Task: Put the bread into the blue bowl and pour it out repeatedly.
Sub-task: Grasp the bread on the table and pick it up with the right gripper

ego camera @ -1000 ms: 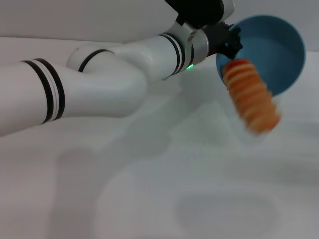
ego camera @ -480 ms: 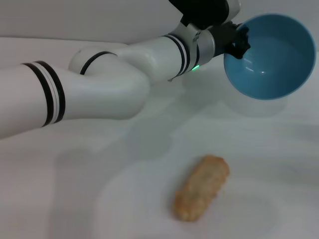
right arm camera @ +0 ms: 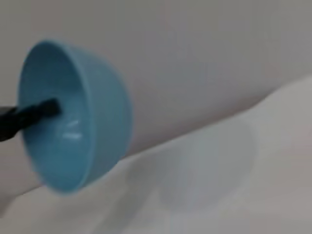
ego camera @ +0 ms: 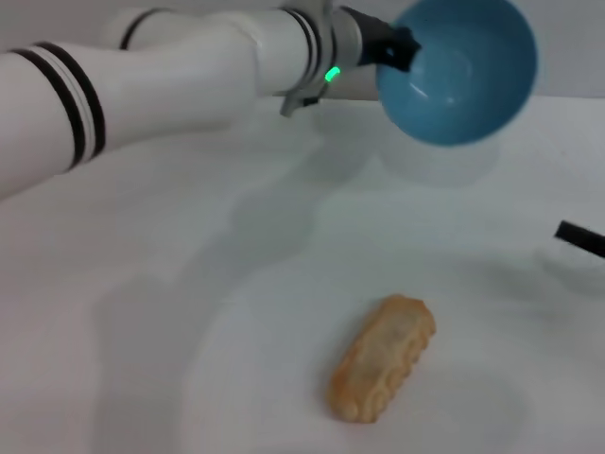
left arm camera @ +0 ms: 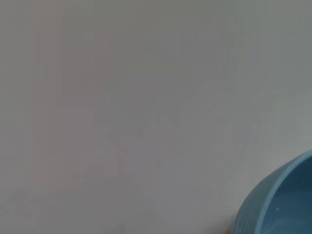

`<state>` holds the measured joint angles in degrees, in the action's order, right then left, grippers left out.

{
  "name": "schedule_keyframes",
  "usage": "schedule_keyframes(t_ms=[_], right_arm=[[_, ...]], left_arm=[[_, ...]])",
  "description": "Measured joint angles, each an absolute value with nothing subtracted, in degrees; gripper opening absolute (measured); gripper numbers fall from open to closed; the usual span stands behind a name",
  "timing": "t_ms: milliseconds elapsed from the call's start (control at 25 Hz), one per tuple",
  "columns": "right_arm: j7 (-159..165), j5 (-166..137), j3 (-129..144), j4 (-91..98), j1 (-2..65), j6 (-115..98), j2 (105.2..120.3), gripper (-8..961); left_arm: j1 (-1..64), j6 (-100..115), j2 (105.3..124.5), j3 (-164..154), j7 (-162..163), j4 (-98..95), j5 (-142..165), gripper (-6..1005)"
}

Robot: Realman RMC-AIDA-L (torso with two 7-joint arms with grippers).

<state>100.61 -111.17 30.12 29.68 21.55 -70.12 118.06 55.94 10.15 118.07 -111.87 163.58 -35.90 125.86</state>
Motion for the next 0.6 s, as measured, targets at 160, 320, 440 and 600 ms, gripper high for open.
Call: schedule_keyframes(t_ms=[160,320,440,600], right_arm=[[108.95,-114.45,31.11,30.52,23.65,-75.51,117.72,555],[113.6,-115.14,34.42,29.08,26.92,-74.17,117.93,555],[114.71,-115.31,38.91,27.16,29.39,-72.75,118.07,556],[114.94,-114.46,41.24,24.66,31.06,-68.45,118.47,556]], left_arm=[[55.35,10.34,117.99,-109.85,163.5,-35.36,125.94,0],[54.99,10.15,118.18,-110.03,162.91,-35.09,126.03,0],[54.92,10.15,118.34,-110.21,162.62,-35.08,126.04,0],[54.49,10.47,118.2,-109.79,162.6,-35.06,126.02,0]])
